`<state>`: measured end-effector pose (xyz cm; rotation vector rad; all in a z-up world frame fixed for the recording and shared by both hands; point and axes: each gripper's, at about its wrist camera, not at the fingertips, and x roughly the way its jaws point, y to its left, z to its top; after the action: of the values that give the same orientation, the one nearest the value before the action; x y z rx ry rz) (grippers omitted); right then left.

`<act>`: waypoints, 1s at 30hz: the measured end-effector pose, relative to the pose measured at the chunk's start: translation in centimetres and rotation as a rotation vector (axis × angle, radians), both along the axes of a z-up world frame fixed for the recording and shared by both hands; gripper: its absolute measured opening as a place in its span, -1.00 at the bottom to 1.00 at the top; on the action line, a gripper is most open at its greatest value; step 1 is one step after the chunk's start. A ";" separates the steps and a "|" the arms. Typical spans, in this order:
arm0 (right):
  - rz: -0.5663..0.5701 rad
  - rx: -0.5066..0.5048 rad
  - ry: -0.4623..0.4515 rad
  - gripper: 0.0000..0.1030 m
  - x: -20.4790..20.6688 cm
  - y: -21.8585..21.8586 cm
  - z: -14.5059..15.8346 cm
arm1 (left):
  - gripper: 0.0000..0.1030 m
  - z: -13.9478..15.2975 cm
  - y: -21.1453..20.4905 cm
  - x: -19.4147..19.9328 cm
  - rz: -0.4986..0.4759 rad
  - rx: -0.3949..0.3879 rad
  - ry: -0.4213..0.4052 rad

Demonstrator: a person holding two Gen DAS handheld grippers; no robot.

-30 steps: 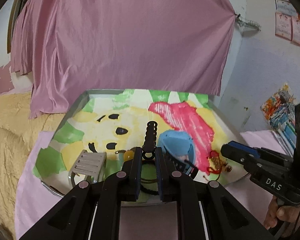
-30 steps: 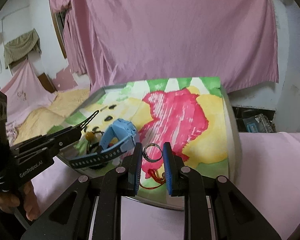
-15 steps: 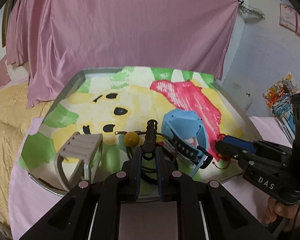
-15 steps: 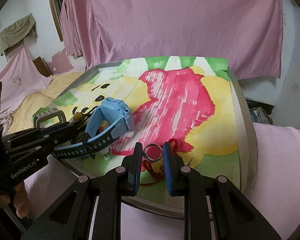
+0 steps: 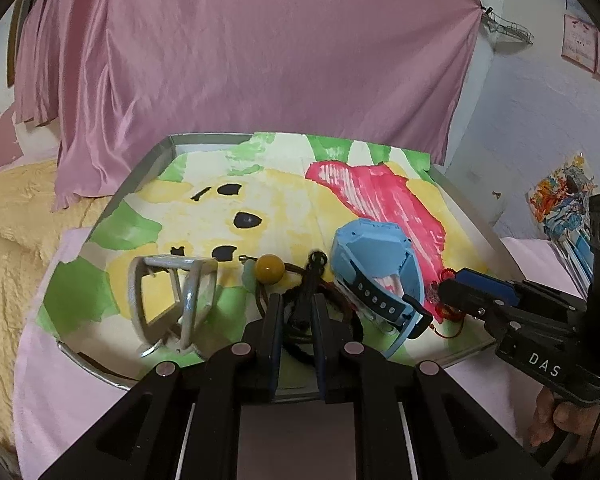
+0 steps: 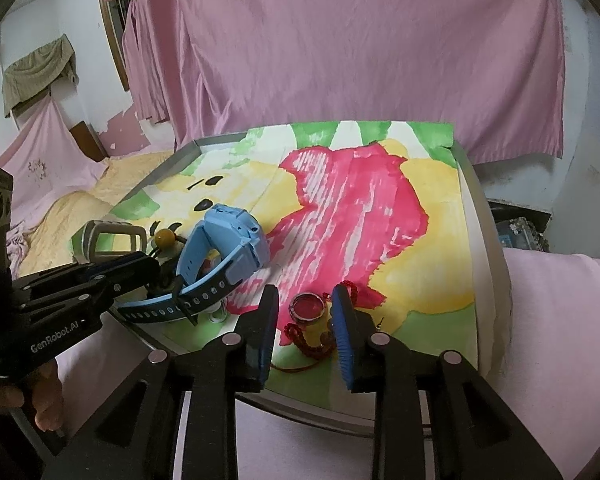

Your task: Organize jewelry

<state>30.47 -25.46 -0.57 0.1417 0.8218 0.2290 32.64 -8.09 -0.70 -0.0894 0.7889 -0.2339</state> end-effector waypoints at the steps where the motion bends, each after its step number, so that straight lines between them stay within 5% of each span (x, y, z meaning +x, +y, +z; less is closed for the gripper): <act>1: -0.001 -0.001 -0.006 -0.52 -0.1 0.0 0.1 | -0.75 0.1 0.0 -0.1 0.001 -0.001 -0.005; 5: -0.009 0.005 -0.030 -0.51 -0.4 -0.3 0.4 | -0.73 0.6 0.1 -0.5 0.005 -0.003 -0.036; 9: -0.024 0.024 -0.067 -0.31 -1.0 -0.7 0.9 | -0.47 1.0 0.3 -0.9 0.009 -0.015 -0.065; 15: -0.043 0.028 -0.128 -0.29 -1.9 -0.9 1.8 | -0.45 1.7 0.7 -1.4 0.022 -0.027 -0.112; 17: -0.055 0.032 -0.152 -0.15 -2.3 -1.1 2.1 | -0.43 1.9 0.8 -1.5 0.026 -0.031 -0.123; 20: -0.068 0.046 -0.185 -0.08 -2.7 -1.4 2.6 | -0.17 2.2 1.0 -1.8 0.039 -0.036 -0.158; 22: -0.074 0.051 -0.199 -0.04 -2.9 -1.6 2.7 | 0.25 2.6 1.2 -2.3 0.043 -0.048 -0.184; 30: -0.104 0.049 -0.275 0.53 -4.4 -1.8 3.8 | 0.71 3.7 2.2 -3.7 0.082 -0.065 -0.270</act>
<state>26.03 -27.25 3.23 0.1939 0.5342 0.1662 28.96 -5.94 2.96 -0.1486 0.5080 -0.1888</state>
